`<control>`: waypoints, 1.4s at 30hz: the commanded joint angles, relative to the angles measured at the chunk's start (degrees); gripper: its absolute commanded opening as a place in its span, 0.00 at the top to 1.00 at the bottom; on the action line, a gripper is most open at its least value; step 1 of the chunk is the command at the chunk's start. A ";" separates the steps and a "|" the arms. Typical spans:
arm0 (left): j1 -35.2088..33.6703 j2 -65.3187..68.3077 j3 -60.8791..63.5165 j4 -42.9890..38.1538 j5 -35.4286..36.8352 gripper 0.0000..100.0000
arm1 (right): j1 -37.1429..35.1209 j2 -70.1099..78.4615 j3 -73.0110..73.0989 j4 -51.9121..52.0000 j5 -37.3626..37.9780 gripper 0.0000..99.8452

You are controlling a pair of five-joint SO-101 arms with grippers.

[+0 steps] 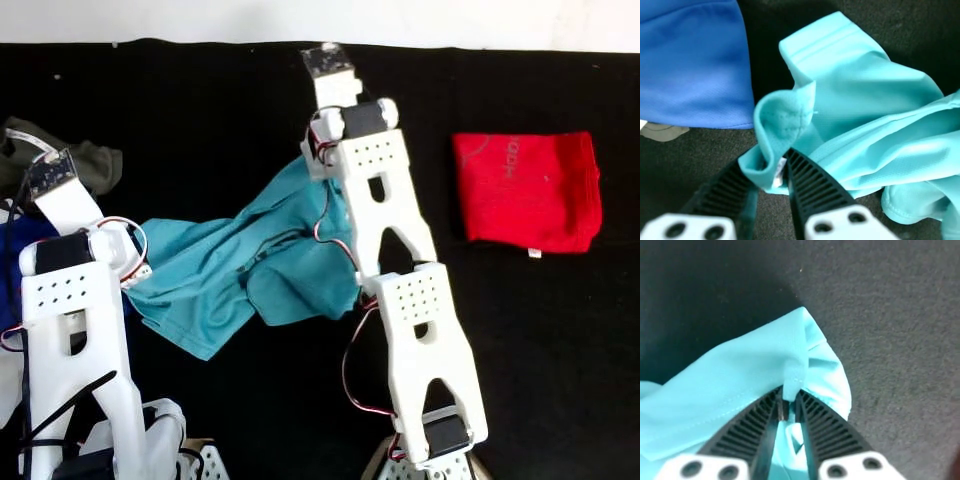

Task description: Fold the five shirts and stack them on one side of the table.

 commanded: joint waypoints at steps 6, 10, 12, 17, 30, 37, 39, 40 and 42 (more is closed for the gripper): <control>-0.04 -1.01 -0.22 -1.05 0.00 0.99 | 0.31 1.27 2.15 -2.68 1.85 0.80; -0.04 -1.01 -0.13 -1.05 0.00 0.99 | 0.13 1.71 2.59 -8.22 1.85 0.80; -0.04 -1.01 -0.13 -1.05 0.00 0.99 | -0.75 1.80 2.68 -9.19 1.85 0.80; -0.04 -1.01 -0.13 -1.05 0.00 0.99 | -2.68 1.98 2.86 -10.15 1.85 0.80; -0.04 -1.01 -0.13 -0.79 0.00 0.99 | -1.80 7.25 4.09 -11.30 1.85 0.81; -0.04 -1.01 -0.13 -0.88 0.00 0.99 | -1.71 7.25 -2.95 -10.86 1.85 0.98; -0.04 -1.01 -0.13 -0.88 0.00 0.99 | -1.71 7.25 -4.09 -10.77 1.85 0.97; -0.04 -1.01 -0.13 -0.88 0.00 0.99 | -1.71 7.25 -4.35 -10.77 1.85 0.98; -0.04 -1.01 -0.13 -0.88 0.00 0.99 | -1.71 7.25 -4.62 -10.77 1.85 0.99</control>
